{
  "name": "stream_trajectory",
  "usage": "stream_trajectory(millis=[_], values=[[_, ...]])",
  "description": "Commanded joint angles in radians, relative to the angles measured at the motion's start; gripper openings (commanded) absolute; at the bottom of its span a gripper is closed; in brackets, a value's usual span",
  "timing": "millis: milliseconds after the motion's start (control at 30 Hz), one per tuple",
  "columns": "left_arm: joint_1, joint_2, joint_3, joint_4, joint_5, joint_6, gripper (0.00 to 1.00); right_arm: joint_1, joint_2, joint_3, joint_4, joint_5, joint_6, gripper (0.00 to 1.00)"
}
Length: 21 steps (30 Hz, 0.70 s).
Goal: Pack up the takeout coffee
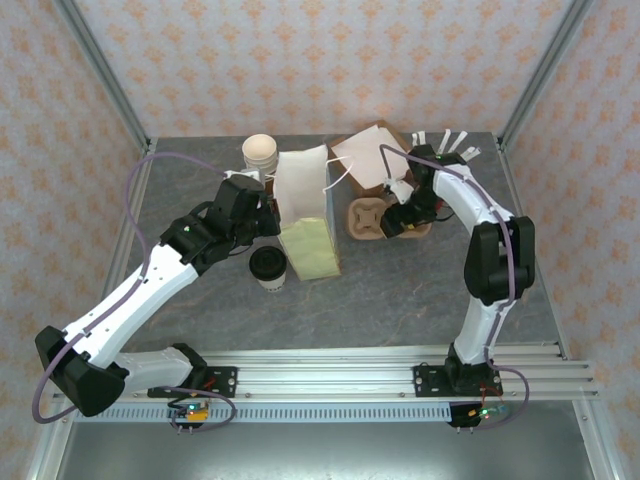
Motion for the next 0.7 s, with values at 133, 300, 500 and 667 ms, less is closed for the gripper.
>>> stream_trajectory(millis=[133, 300, 500, 667], values=[[0.012, -0.016, -0.016, 0.006, 0.019, 0.025, 0.00, 0.042, -0.121, -0.076, 0.063, -0.061, 0.060, 0.74], [0.013, -0.019, -0.019, 0.008, 0.021, 0.025, 0.00, 0.042, -0.078, -0.027, 0.095, 0.034, 0.090, 0.73], [0.019, -0.026, -0.027, 0.007, 0.012, 0.024, 0.00, 0.042, -0.042, 0.009, 0.134, 0.023, 0.113, 0.72], [0.023, -0.020, -0.026, 0.008, 0.016, 0.024, 0.00, 0.042, -0.004, 0.063, 0.156, 0.005, 0.131, 0.72]])
